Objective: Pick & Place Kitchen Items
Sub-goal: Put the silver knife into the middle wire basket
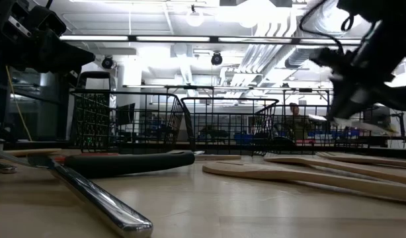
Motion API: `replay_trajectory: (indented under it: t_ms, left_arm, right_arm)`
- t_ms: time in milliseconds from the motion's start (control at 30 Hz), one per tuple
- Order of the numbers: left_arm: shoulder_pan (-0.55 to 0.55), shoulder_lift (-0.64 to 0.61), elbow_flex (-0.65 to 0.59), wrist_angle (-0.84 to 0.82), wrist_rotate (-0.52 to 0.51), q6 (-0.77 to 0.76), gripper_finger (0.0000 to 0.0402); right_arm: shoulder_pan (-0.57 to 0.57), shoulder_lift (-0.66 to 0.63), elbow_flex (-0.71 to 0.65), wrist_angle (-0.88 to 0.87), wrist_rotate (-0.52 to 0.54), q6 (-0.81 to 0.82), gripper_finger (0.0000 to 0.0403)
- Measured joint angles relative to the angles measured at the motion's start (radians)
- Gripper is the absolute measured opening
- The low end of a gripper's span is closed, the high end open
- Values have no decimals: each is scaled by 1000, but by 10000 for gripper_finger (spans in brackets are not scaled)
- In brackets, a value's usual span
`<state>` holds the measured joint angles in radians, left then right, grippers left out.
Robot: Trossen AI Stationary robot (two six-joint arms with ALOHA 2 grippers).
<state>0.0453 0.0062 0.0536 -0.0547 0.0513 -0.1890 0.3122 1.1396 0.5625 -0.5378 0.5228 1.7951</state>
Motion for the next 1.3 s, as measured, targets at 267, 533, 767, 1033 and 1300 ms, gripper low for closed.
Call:
replay_trajectory:
  t_ms: [267,533,767,1033,1300]
  left_arm:
    - [0,0,0,0,0,0,0]
    - [0,0,0,0,0,0,0]
    - [0,0,0,0,0,0,0]
    - [0,0,0,0,0,0,0]
    - [0,0,0,0,0,0,0]
  right_arm:
    - [-17,-27,2,190,162,-216,28]
    - [-125,-29,2,470,211,-586,28]
    - [-246,-29,2,695,134,-840,28]
    - [-407,-29,2,934,-7,-1012,28]
    - [-597,-21,58,912,-179,-1015,28]
